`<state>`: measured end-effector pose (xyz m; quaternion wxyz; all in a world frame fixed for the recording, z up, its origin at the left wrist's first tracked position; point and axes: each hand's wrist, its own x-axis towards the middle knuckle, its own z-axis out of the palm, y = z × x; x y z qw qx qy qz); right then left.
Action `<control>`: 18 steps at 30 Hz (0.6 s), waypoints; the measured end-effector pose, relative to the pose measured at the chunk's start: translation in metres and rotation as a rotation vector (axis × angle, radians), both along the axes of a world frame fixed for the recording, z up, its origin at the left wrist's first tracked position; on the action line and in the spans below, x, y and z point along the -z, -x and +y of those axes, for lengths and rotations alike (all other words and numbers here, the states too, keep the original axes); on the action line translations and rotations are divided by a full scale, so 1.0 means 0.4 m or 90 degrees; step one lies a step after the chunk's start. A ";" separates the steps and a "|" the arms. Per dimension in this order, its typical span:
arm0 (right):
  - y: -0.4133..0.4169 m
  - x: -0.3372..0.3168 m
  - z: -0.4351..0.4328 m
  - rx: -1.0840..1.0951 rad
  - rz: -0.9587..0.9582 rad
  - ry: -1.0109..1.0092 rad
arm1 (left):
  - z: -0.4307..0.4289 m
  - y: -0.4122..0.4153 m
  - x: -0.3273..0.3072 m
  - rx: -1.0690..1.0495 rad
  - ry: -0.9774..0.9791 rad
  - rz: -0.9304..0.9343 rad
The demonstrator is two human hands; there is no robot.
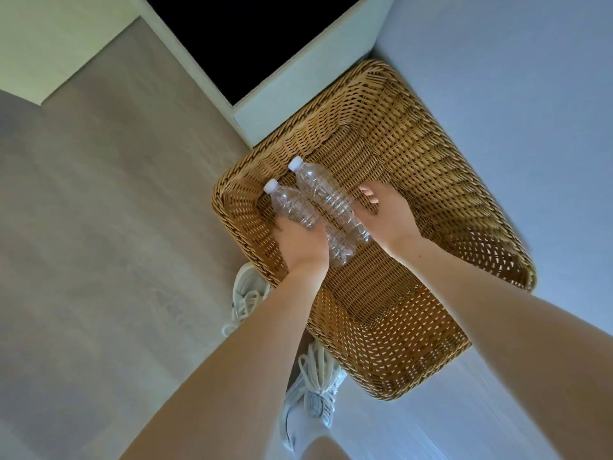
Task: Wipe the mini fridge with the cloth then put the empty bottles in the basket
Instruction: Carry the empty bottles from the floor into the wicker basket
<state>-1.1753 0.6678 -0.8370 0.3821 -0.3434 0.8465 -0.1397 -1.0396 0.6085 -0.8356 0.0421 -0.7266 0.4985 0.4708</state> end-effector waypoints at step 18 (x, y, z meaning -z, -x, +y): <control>-0.201 -1.504 0.066 -0.023 0.283 0.254 | -0.076 -0.168 -1.532 0.757 0.570 0.055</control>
